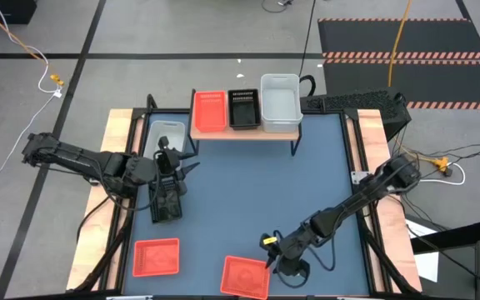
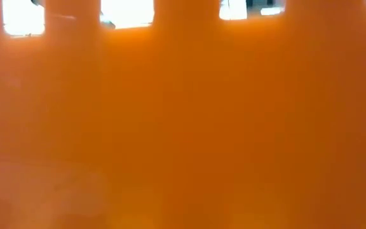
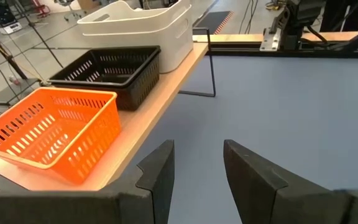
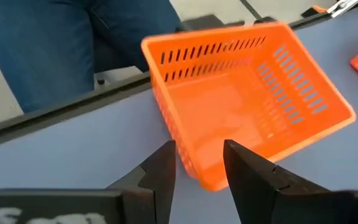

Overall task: Stack baskets on shelf by color
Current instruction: Stack the right orange bin on top of the other orange bin on the shelf

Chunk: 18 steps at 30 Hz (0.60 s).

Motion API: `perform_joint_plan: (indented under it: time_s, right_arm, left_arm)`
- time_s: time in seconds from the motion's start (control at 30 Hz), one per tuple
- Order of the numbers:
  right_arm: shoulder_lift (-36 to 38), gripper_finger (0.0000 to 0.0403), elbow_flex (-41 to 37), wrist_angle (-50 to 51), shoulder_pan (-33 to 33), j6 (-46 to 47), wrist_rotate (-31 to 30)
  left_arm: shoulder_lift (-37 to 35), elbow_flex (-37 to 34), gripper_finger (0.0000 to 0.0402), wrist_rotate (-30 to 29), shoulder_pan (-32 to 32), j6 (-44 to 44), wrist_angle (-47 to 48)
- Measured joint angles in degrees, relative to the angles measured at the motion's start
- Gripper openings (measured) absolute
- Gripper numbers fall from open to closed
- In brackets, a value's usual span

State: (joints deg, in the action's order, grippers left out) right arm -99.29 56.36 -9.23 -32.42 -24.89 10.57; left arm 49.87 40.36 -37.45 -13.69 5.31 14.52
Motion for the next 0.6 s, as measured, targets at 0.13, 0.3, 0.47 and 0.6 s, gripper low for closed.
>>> perform_joint_plan:
  time_s: [0.13, 0.3, 0.47, 0.6]
  right_arm:
    - [-2.73, 0.0127, 0.04, 0.04, 0.02, -1.43, 0.12]
    - [-4.85, 0.0118, 1.32, 0.75, 0.06, -3.1, 1.87]
    - [-4.13, 0.0036, 2.3, 0.84, 0.95, -1.2, 3.21]
    - [-2.17, 0.0009, 3.77, 1.08, 3.25, 6.21, 6.57]
  left_arm:
    - [0.0, 0.0, 0.014, 0.06, 0.0, 0.86, 0.33]
    - [0.0, 0.0, 0.014, 0.06, 0.0, 0.89, 0.3]
    - [0.0, 0.0, 0.014, 0.06, 0.0, 0.89, 0.33]
    - [0.02, 0.0, 0.014, 0.06, 0.0, 0.57, 0.34]
